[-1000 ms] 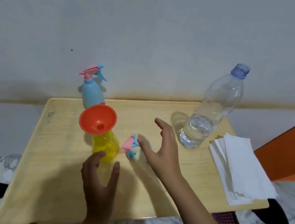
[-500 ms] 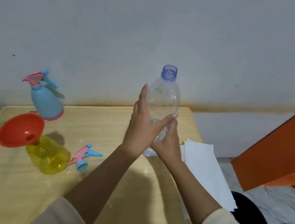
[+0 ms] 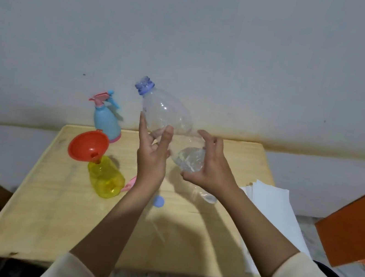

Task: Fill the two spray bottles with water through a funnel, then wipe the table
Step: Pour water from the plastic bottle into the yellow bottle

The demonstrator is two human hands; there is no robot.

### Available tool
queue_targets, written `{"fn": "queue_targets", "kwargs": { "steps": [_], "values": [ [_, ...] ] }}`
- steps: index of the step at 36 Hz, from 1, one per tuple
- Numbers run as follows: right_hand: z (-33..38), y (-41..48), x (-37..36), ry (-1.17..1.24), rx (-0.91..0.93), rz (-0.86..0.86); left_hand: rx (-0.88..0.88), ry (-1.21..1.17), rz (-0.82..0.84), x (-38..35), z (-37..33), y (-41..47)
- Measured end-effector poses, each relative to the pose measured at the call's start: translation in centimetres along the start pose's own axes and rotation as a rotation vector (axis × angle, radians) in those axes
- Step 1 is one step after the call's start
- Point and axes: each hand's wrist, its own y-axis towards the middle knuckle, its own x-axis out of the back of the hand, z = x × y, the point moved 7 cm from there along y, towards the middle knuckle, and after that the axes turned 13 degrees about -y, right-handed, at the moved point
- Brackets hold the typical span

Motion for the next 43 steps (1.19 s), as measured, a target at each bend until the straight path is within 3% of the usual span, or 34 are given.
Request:
{"fn": "queue_targets", "kwargs": {
  "steps": [11,17,28,43],
  "values": [
    [2.5,-3.5,-1.7,-0.392,0.008,0.277,0.284,-0.262,-0.165,4.3,3.7,-3.7],
    [3.0,-4.4,-1.0,-0.521,0.016,0.306,0.389,-0.356,-0.231,4.9,5.1,-5.7],
    [5.1,-4.7,0.2,-0.594,0.025,0.287,0.258,-0.383,-0.267,5.6,3.9,-6.1],
    [7.0,-4.0,1.4,-0.731,0.057,0.291,0.284,-0.433,-0.295,5.5,2.8,-6.3]
  ]
}}
